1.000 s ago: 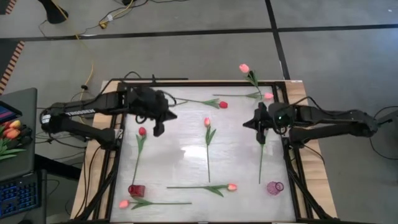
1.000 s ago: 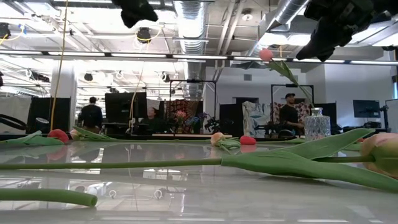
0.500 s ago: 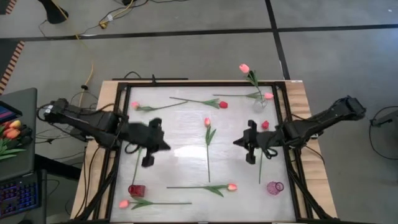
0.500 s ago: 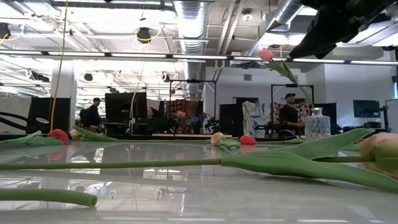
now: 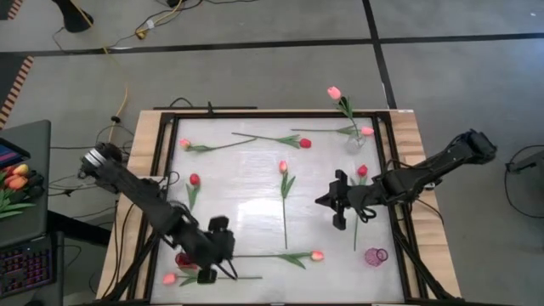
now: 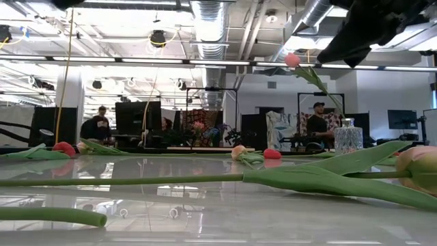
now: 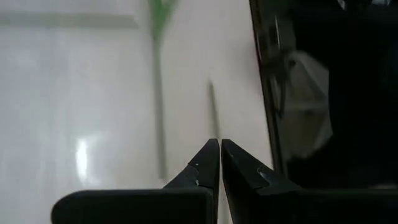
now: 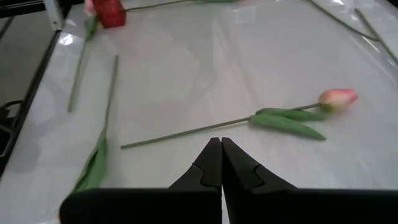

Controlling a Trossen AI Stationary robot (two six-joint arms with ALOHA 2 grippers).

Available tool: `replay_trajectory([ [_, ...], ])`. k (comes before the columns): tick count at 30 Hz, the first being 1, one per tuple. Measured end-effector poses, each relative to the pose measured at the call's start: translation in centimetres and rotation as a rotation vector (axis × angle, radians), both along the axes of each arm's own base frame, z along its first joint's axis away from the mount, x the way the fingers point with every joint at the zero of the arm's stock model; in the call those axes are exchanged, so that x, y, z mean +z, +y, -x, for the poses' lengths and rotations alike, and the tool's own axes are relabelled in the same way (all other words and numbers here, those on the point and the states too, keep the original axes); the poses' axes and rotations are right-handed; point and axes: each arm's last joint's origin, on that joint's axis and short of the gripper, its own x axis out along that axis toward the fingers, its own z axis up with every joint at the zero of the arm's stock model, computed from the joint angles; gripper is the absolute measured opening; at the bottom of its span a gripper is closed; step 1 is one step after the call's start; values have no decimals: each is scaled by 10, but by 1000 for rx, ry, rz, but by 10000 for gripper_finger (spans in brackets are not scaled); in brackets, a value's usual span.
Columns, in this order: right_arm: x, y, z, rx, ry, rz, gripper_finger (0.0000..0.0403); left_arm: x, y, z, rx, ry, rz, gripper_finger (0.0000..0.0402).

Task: Sort flowers into vase by color
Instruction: Put the pink flower in the transparent vase

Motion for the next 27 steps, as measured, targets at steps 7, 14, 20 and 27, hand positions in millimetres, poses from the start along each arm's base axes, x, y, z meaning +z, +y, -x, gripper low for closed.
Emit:
replay_trajectory([
  [7,1,10,3,30,-15,-34,27,-40,-33,-9,-11,192,40,4],
  [14,3,18,5,64,-35,-47,27,-70,-40,-12,34,336,26,8],
  [20,3,18,5,64,-36,-47,27,-74,-41,-11,16,353,9,53],
  [27,3,18,5,66,-32,-43,27,-78,-45,-3,28,359,-10,142],
])
